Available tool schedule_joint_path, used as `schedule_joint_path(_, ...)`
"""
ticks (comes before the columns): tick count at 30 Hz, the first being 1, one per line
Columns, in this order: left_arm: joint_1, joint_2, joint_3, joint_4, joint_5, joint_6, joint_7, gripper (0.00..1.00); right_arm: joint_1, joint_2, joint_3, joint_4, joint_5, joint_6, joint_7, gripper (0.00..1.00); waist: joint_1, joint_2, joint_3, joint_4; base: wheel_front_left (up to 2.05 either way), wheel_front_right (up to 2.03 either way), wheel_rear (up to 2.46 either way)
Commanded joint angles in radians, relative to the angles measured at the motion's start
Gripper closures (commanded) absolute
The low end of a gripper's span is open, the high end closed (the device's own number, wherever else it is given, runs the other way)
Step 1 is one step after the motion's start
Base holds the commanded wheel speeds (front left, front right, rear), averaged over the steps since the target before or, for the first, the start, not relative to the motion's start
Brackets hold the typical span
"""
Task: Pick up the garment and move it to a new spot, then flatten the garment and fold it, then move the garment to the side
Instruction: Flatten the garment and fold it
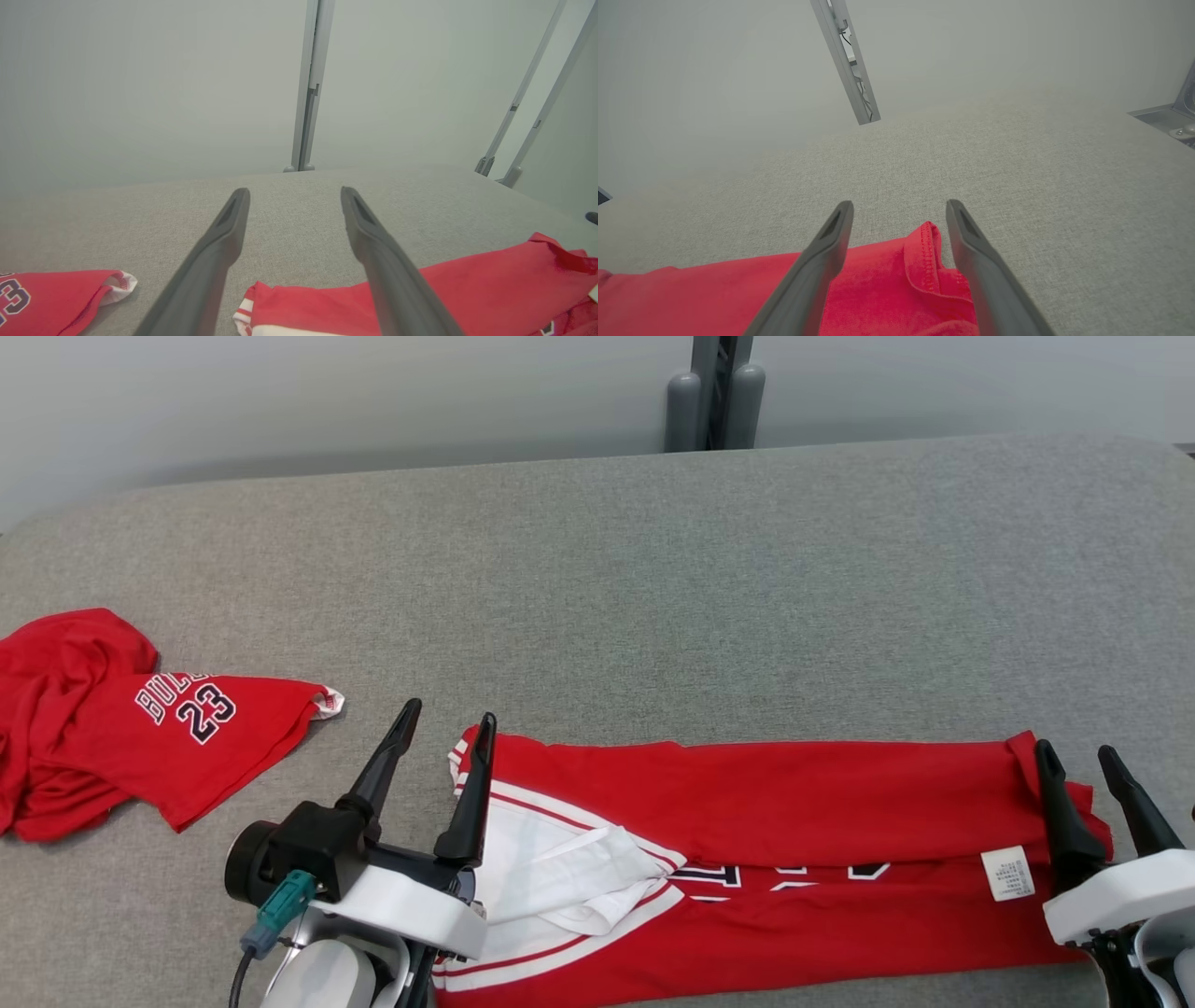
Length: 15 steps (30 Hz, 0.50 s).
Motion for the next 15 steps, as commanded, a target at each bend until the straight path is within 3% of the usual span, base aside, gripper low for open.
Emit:
schedule_joint_path(1,0.001,-0.007,0.014,0.009,0.018,-0.014,-0.004,0.0,-0.026,0.008,-0.018,0.034,-0.018,0.0,0.018,0.0,0.0,0.0,0.009,0.006,0.0,0.0,0.0)
schedule_joint_path(15,-0.006,-0.05,0.072,0.042,0.091,-0.077,-0.004,0.0,-0.08,0.055,-0.08,0.226,-0.105,0.0,0.034,0.0,0.0,0.0,0.037,0.042,0.0,0.0,0.0)
